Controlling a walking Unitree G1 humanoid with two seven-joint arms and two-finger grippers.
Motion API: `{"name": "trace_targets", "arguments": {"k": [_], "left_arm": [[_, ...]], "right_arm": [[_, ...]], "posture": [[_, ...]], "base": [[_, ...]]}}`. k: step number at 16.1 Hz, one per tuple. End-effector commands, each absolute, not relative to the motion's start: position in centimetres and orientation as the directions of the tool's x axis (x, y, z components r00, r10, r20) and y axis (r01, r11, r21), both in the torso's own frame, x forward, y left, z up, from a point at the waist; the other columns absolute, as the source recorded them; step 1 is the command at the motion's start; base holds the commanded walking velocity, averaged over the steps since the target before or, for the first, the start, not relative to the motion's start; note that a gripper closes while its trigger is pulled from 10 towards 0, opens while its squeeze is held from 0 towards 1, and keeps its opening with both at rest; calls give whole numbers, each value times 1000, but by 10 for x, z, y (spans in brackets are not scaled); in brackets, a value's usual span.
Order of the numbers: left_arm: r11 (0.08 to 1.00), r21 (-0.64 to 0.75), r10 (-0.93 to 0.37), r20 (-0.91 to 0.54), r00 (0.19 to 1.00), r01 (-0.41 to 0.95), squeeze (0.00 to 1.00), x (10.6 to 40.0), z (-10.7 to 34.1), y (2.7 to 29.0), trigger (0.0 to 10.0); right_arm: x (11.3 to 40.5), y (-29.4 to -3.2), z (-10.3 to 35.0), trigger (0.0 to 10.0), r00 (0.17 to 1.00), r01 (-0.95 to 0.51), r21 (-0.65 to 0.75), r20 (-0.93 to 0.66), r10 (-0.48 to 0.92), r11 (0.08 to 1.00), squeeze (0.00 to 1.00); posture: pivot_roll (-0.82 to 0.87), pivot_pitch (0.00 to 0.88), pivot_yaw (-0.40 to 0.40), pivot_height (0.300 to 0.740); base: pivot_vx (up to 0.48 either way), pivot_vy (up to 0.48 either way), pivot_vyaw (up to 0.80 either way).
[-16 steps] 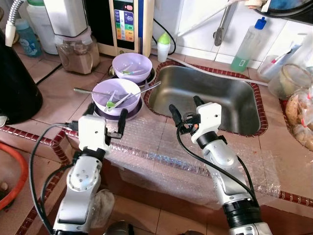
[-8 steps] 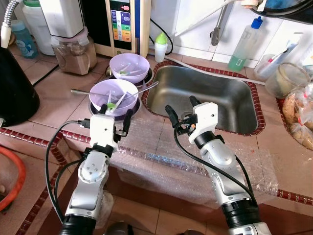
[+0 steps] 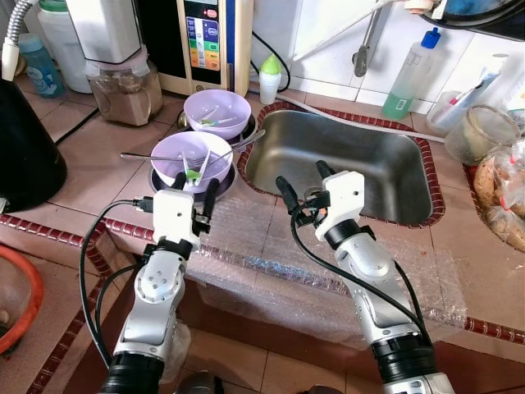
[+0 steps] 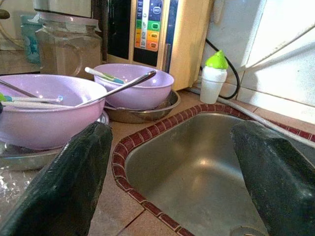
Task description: Kitchen organization
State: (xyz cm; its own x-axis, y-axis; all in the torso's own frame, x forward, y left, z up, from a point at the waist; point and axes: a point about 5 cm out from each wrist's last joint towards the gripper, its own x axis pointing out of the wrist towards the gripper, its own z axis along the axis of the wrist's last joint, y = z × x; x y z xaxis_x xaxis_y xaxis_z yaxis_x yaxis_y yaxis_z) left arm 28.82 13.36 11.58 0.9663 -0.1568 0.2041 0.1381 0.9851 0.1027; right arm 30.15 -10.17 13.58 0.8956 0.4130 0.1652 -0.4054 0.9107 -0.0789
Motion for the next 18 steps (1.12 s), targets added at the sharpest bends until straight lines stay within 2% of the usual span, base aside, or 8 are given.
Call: {"name": "trace_targets", "arguments": {"k": [1,2,14,18], "left_arm": [[986,108,-150,210,966,129,0,291,116,134,510],[986,106,-146,214,966,125,0,292,117,134,0],[987,101,-148,233,961,127,0,293,119,133,0],[979,152,-175,315,933,132,0,289,140,131,0]], "right_arm": [[301,-102,139,10000,892,-409,-81,174,417,909,0],[301,-103,140,10000,892,-409,-82,175,417,909,0],[302,-103,139,10000,892,-410,-82,170,418,908,0],[302,-103,140,10000,893,-408,-85,172,416,909,0]], "posture": [[1,0,-23,740],[0,0,-23,740],[-1,0,-21,740],[0,0,-20,740]], "base": [[0,0,0],[0,0,0],[0,0,0],[0,0,0]]}}
